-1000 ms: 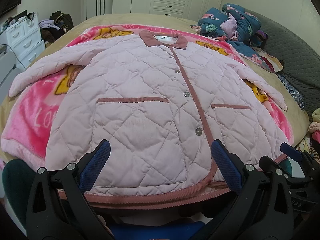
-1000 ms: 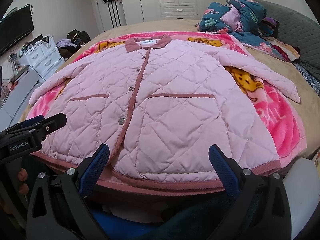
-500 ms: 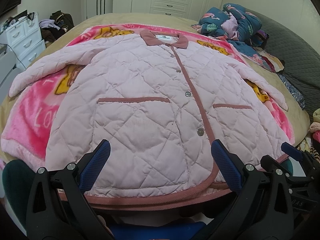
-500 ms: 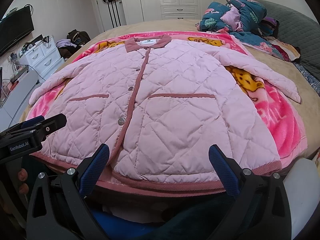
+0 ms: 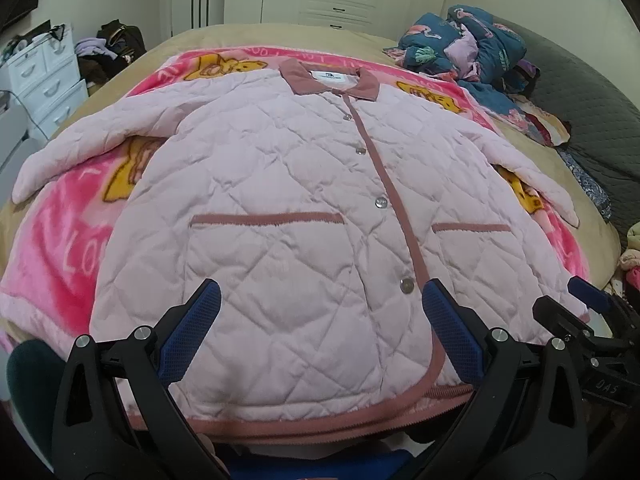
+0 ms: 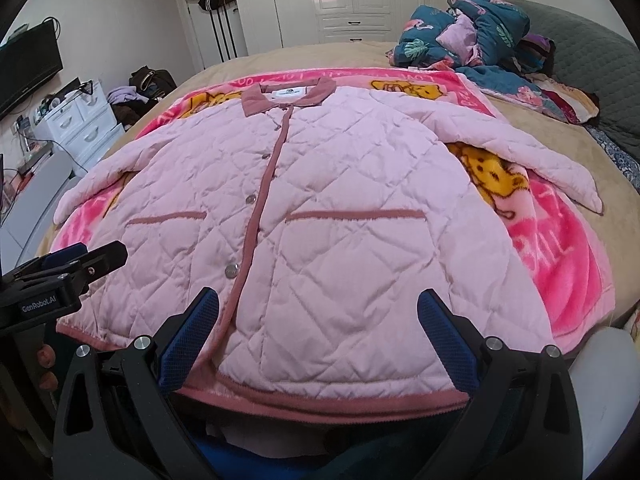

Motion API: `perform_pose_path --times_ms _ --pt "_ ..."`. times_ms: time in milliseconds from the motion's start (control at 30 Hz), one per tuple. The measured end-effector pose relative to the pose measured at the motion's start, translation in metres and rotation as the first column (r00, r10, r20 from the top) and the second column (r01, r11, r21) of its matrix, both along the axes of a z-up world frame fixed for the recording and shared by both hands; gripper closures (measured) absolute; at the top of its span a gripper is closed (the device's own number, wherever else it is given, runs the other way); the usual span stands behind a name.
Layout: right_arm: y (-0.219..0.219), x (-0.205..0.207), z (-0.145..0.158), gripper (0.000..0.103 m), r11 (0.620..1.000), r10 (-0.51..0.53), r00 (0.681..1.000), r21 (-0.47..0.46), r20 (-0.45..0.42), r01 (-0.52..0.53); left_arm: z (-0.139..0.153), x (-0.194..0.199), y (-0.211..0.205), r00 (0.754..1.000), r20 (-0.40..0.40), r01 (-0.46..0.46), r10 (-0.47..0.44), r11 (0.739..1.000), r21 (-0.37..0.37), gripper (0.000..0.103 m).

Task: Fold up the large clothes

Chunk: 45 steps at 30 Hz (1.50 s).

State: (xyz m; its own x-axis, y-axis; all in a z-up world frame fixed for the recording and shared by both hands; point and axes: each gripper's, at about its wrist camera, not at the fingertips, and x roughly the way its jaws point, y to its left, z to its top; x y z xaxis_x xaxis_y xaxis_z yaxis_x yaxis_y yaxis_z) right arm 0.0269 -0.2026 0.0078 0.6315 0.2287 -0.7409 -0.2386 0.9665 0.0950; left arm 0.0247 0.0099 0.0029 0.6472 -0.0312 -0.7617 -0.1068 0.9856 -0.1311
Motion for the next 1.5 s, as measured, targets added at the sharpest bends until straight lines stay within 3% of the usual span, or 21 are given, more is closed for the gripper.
perform_pose_path --times_ms 1000,1500 --pt "0.01 0.113 0.039 0.004 0.999 -0.029 0.999 0.031 0.027 0.028 0.032 0.106 0.031 0.997 -0.035 -0.071 0.069 0.997 -0.033 0.008" --pt "-0.007 0.181 0.064 0.004 0.996 -0.084 0.995 0.044 0.044 0.082 0.047 0.188 0.018 0.999 -0.05 -0.016 0.013 0.999 -0.048 0.008"
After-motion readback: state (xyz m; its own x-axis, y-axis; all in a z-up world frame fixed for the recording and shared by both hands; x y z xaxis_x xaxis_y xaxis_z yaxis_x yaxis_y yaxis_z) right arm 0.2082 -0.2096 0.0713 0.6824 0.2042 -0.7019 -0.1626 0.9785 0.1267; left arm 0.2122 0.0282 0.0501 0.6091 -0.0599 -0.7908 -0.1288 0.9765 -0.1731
